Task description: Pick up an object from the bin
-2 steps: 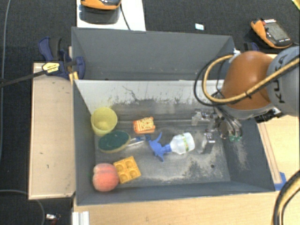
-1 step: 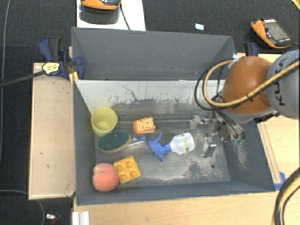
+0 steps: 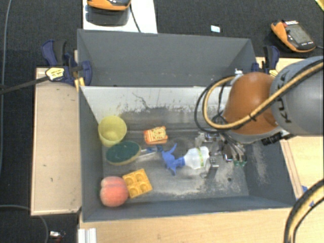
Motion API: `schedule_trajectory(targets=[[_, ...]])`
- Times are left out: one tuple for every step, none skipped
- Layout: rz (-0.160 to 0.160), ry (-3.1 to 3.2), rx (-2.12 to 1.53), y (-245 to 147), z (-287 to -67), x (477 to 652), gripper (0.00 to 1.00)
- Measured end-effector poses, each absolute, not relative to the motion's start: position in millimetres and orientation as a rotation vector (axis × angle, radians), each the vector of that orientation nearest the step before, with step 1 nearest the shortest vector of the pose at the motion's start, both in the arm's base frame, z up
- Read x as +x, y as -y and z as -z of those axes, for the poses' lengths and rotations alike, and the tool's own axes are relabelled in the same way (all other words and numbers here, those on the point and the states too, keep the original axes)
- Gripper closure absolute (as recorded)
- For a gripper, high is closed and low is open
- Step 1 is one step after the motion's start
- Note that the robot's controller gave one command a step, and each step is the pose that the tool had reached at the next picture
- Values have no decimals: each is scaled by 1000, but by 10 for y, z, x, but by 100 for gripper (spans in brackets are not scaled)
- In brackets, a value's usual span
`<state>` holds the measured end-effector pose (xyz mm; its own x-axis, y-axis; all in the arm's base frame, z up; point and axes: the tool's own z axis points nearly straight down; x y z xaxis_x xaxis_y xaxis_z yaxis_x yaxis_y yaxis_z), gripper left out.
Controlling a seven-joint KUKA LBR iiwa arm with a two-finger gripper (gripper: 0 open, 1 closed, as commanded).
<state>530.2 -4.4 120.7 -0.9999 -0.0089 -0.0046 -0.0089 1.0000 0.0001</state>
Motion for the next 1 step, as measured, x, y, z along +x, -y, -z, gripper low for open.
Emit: schedule_trajectory(targets=[[1, -3135, 23, -22, -905, 5130, 0]])
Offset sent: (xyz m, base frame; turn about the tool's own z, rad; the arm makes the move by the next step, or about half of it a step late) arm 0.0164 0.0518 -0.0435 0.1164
